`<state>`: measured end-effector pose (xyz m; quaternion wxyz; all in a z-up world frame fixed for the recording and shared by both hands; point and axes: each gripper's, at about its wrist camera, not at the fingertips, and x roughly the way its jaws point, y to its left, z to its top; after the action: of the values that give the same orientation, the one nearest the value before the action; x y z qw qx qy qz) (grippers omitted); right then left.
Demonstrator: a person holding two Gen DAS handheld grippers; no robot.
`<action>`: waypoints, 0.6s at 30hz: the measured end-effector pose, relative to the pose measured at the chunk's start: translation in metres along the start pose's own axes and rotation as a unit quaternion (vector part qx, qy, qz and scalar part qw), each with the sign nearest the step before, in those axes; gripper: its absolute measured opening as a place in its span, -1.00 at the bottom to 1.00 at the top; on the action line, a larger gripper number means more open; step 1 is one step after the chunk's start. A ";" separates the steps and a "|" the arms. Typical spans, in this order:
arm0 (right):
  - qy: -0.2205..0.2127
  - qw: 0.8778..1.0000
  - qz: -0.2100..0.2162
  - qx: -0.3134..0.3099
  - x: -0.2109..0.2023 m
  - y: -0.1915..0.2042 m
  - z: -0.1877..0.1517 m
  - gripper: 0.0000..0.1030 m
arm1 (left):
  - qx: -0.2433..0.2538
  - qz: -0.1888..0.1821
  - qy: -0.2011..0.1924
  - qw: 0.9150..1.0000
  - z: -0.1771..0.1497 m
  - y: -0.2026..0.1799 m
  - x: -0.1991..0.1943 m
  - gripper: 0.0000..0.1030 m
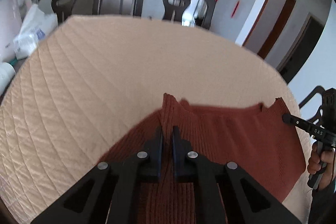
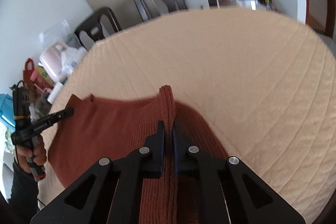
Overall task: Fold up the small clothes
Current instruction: 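Carry the held hem over the collar with both tools and open them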
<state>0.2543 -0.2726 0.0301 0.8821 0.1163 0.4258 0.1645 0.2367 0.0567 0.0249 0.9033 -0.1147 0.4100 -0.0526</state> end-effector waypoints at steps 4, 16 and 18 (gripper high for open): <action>0.010 0.999 -0.025 0.028 0.015 -0.018 -0.005 -0.87 | -0.019 0.021 -0.004 1.000 -0.002 0.013 0.007 -0.82; -0.026 0.998 -0.050 -0.007 -0.032 0.013 -0.028 -0.63 | -0.010 0.045 -0.030 0.998 -0.027 0.008 -0.041 -0.72; -0.022 0.998 -0.057 -0.032 -0.043 0.029 -0.044 -0.62 | 0.015 0.038 -0.041 0.998 -0.040 -0.008 -0.058 -0.61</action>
<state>0.1889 -0.2600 0.0436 0.9026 0.0670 0.4064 0.1252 0.1681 0.0529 0.0435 0.9224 -0.0873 0.3756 -0.0195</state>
